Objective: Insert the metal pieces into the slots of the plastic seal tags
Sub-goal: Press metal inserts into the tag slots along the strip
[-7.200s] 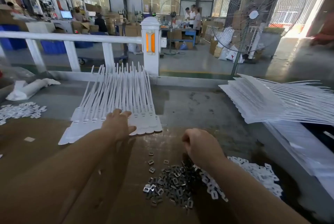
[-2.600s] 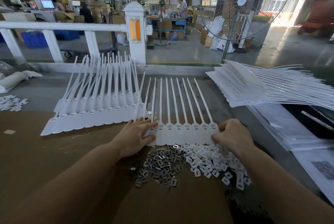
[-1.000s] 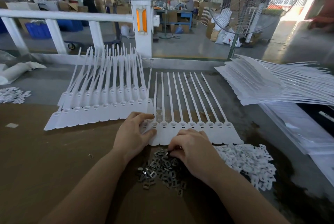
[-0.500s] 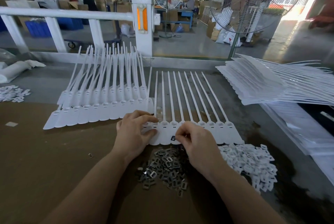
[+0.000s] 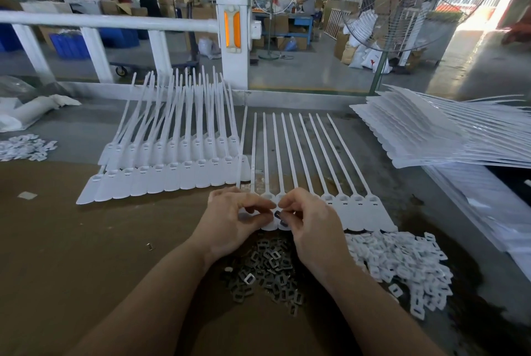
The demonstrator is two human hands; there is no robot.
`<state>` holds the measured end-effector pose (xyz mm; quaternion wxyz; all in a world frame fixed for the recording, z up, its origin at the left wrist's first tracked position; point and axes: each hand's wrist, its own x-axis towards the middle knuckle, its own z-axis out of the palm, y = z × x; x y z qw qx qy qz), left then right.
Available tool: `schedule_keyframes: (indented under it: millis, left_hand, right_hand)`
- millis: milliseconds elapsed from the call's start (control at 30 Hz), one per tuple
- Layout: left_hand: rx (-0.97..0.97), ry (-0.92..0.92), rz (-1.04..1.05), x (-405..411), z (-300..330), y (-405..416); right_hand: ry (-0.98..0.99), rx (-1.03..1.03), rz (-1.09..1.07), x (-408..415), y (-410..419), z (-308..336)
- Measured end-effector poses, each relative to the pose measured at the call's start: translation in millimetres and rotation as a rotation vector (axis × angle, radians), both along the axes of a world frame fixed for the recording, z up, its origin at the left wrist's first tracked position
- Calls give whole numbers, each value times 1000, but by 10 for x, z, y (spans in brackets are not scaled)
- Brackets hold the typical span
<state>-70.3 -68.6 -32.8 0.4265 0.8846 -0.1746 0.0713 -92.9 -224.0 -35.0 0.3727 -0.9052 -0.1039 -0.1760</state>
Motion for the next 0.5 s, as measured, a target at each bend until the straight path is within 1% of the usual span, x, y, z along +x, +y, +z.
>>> schedule_keyframes:
  millis: [133, 367, 433, 500]
  left_hand:
    - [-55, 23, -4, -2, 7, -45]
    - [-12, 39, -8, -13, 21, -68]
    - [-22, 29, 33, -4, 11, -68]
    - [-21, 20, 84, 8, 0, -62]
  right_hand:
    - [-26, -9, 11, -3, 5, 8]
    - [-24, -3, 32, -4, -4, -10]
    - [-61, -33, 4, -9, -6, -21]
    - [-142, -99, -42, -19, -11, -31]
